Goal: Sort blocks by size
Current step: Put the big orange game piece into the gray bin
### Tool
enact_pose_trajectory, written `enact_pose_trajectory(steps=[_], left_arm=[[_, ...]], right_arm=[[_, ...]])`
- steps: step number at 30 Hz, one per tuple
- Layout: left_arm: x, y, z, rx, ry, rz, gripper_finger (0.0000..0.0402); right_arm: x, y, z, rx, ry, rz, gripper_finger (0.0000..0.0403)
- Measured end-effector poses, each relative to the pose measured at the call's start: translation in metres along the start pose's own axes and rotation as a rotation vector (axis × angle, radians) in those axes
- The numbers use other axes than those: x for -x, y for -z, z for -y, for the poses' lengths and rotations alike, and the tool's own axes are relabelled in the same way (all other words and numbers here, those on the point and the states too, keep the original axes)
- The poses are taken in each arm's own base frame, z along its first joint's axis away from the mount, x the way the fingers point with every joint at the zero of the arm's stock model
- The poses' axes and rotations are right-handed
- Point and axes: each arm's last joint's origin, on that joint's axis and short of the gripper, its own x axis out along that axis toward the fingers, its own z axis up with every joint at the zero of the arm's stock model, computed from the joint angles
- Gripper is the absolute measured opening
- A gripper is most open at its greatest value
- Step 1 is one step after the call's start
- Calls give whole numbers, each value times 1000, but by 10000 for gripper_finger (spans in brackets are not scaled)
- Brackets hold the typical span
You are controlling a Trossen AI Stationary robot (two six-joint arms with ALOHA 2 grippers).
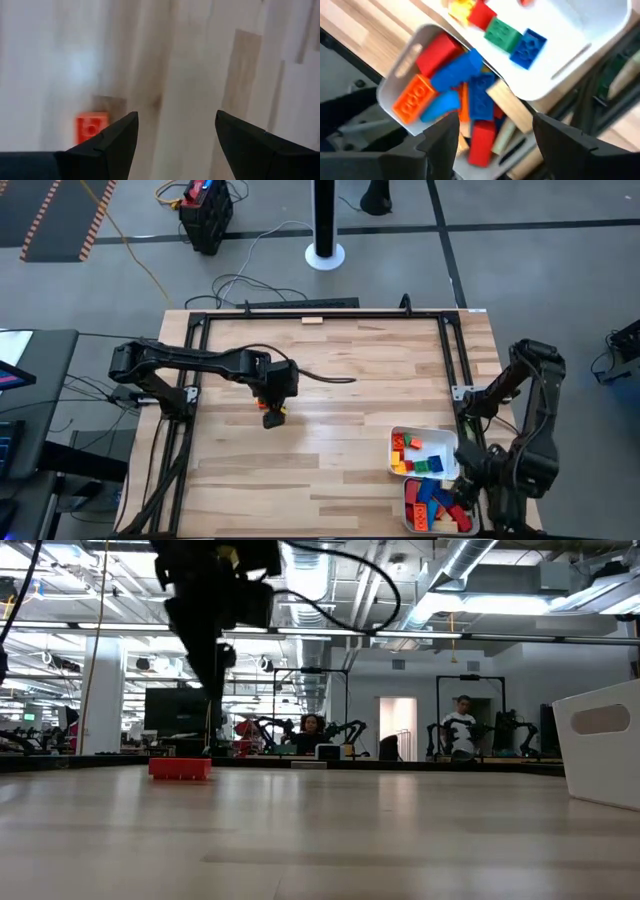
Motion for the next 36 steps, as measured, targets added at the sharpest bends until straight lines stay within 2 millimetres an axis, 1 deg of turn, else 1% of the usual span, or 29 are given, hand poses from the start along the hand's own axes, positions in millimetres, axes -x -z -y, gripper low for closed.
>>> enact_pose_trajectory(steps=[2, 5, 10, 12, 19, 24, 27, 29, 31, 36], left_arm=[[-6, 4, -2, 8, 38, -12, 256], [-14, 12, -8, -1, 25, -46, 256], [-23, 23, -24, -57, -190, -81, 256], [-27, 28, -30, -71, -217, -105, 256], [-41, 48, -47, -82, -189, -175, 256], [-52, 56, -53, -77, -166, -162, 256], [-56, 58, -54, -77, -167, -138, 254], [-58, 58, -54, -76, -167, -128, 243], [-59, 60, -55, -71, -167, -130, 222], [-63, 62, -54, -55, -168, -111, 135]], right_arm=[[0, -4, -2, -7, -16, 26, 279], [-2, -11, -6, 1, -25, 59, 279], [-4, -26, -14, 9, -38, 104, 279], [-5, -34, -18, 14, -44, 112, 279], [-9, -57, -30, 42, -57, 127, 279], [-11, -71, -33, 70, -51, 140, 279], [-11, -78, -35, 90, -51, 146, 279], [-12, -82, -37, 110, -55, 150, 279], [-12, -86, -39, 132, -62, 153, 279], [-13, -95, -41, 166, -59, 164, 279]])
